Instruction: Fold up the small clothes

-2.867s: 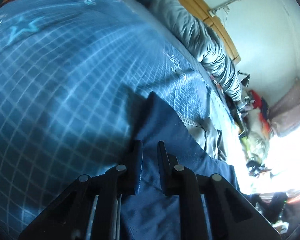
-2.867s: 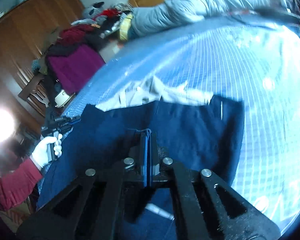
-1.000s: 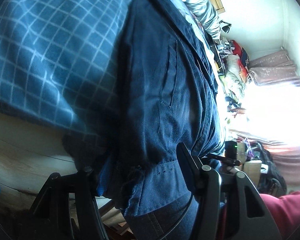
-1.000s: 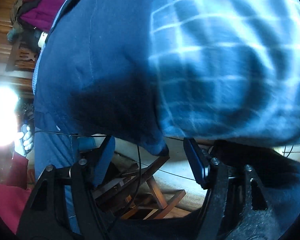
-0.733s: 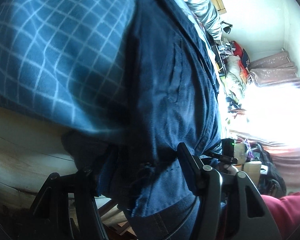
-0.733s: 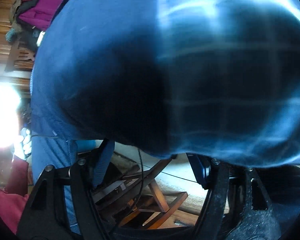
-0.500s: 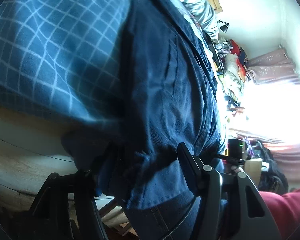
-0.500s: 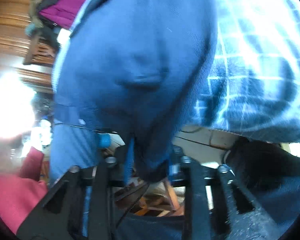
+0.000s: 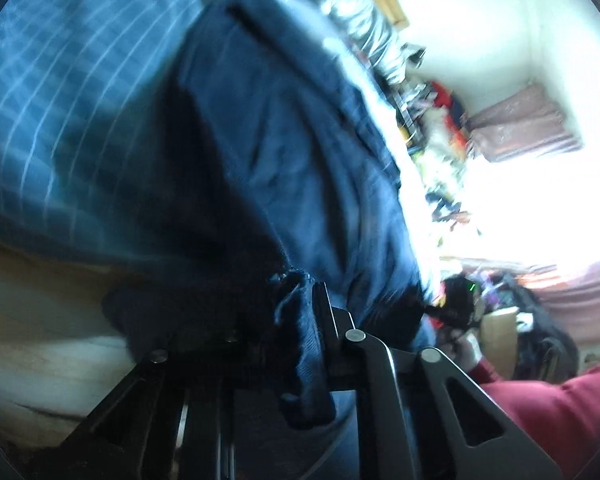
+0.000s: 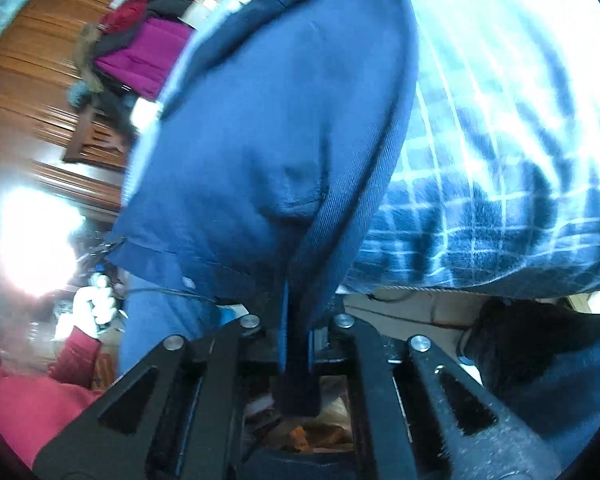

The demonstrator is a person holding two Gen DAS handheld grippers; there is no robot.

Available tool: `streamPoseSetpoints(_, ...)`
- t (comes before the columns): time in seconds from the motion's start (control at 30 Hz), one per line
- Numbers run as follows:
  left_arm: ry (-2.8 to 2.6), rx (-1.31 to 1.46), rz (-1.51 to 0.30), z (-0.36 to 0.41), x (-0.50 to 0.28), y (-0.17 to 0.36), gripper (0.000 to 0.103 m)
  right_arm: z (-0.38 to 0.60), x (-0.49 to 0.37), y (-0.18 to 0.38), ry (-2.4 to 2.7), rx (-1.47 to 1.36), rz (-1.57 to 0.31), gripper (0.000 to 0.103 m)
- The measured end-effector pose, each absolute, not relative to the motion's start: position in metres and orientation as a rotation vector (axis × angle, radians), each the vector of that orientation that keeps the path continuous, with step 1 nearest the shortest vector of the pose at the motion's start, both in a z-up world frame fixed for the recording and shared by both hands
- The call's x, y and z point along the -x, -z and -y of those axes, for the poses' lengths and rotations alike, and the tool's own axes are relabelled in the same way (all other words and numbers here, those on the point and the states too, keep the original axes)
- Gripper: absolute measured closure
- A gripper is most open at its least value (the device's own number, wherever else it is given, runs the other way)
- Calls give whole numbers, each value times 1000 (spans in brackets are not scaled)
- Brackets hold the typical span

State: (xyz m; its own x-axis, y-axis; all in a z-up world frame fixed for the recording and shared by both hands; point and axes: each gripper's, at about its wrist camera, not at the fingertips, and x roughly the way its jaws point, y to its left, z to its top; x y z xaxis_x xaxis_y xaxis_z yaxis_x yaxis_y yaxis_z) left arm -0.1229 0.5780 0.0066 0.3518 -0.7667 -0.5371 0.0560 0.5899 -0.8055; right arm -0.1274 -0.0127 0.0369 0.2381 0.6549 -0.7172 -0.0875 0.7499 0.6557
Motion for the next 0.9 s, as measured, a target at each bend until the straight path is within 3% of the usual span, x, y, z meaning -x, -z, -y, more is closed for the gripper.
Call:
streamPoseSetpoints(0.33,710,899,-769,-591,81,-105,89,31,107,-133,-670,-643,-976,98)
streamPoseSetpoints(0.63,656,916,-683,-597,-62,-147,88,38,-39,-169,-670,-657,-913,97)
streamPoseSetpoints(0.73,581,914,-733,-593,-137,-134,81,40,-100,-158,-635,-624,-952,94)
streamPoseSetpoints(0.8,515,899,-780,-587,-180,-119,61,46,-134,-144,-588,-613,-982,87)
streamPoseSetpoints(0.83,480,852,-813,-580,-200,-109,41,49,-150,-131,-541,-591,-1010,78)
streamPoseSetpoints(0.87,421,782,-864,-574,-220,-96,36,51,-163,-119,-462,-550,-1040,72)
streamPoseSetpoints(0.9,348,726,-921,-570,-238,-84,37,52,-172,-111,-407,-527,-1063,58)
